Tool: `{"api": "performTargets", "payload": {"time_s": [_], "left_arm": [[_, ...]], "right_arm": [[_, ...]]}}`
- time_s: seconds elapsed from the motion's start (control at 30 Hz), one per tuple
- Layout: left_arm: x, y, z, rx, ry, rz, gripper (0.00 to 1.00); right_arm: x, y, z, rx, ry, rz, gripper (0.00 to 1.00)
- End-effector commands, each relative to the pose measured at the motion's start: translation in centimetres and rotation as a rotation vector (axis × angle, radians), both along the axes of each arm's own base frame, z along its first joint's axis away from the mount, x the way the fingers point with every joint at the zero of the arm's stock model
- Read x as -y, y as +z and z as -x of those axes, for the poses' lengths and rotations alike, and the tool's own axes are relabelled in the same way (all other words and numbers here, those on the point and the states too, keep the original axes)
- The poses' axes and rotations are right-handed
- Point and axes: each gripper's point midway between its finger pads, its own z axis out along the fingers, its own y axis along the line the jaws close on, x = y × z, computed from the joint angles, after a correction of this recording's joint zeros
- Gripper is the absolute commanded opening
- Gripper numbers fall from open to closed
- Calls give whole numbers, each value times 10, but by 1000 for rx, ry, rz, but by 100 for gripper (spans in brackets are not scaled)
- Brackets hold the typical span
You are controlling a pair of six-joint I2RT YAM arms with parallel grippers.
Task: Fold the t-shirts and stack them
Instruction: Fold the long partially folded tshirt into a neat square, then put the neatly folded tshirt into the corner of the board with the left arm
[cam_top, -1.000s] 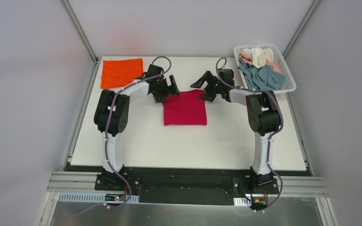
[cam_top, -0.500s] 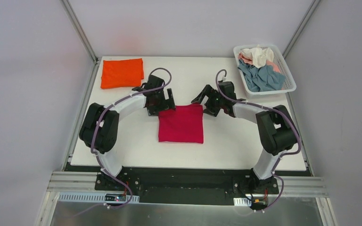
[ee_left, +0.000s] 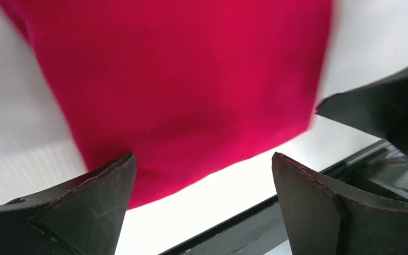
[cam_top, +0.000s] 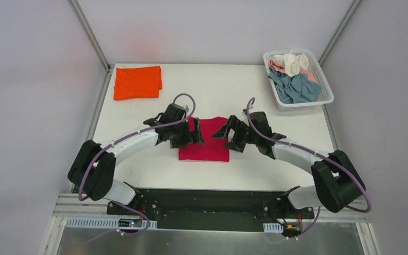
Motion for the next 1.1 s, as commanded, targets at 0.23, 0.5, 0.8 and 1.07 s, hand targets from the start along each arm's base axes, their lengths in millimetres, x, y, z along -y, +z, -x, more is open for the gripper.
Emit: {"api": "performTargets", "payload": {"time_s": [0.23,0.5,0.8,1.07], "left_arm": [[-36,-92,59,-221,116,-63,99],[-33,-56,52,-132,87,-28,99],[-69,-2,28,74,217,-116,99],[-87,-29,-9,-22,305,-219,99]], "right_arm": [[7,-89,38,-262,-48,45,99],[15,-60,31,-170,-39,103,99],[66,3,24,105,-146,276,100],[85,4,34,137,-155,342,100]]}}
